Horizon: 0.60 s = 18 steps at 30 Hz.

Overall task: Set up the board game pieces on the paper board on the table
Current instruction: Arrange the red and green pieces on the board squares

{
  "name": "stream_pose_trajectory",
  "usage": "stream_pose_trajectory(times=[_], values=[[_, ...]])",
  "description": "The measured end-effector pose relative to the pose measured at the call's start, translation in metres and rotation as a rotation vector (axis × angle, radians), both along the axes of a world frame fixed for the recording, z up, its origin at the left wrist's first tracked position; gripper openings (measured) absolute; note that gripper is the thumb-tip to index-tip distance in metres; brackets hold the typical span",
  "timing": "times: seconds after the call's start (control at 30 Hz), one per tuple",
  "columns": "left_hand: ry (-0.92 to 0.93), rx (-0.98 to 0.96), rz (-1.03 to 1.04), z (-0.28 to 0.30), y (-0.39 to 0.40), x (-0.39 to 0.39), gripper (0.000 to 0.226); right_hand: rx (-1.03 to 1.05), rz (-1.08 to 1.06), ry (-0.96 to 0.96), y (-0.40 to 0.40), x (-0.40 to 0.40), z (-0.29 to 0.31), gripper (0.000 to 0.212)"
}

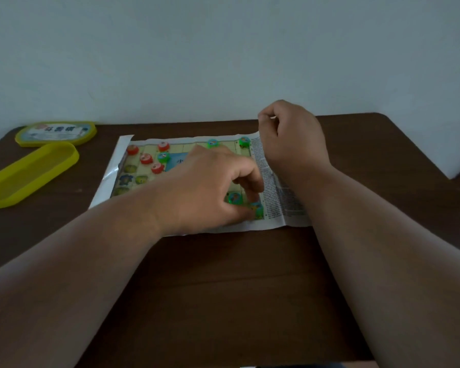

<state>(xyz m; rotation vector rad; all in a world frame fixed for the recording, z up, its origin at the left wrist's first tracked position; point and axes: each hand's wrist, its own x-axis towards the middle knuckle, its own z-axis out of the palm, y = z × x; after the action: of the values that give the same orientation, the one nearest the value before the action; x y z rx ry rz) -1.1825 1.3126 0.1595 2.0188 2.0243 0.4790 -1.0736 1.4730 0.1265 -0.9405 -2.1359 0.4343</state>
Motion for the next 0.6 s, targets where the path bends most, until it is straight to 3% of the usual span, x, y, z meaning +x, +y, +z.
stream_pose_trajectory(times=[0.13, 0.3, 0.4, 0.6], values=[[-0.057, 0.079, 0.123, 0.004, 0.001, -0.009, 0.015, -0.006, 0.003, -0.025, 0.000, -0.003, 0.002, 0.028], [-0.131, 0.318, 0.542, 0.021, 0.000, -0.074, 0.010, 0.043, 0.064, -0.035, -0.002, -0.004, -0.001, 0.026], [-0.104, 0.209, 0.693, 0.023, -0.006, -0.108, 0.010, 0.051, 0.093, -0.068, -0.003, -0.003, -0.001, 0.026], [0.035, -0.007, 0.733, 0.010, -0.003, -0.112, 0.017, -0.032, 0.110, -0.150, -0.009, 0.000, 0.005, 0.022]])
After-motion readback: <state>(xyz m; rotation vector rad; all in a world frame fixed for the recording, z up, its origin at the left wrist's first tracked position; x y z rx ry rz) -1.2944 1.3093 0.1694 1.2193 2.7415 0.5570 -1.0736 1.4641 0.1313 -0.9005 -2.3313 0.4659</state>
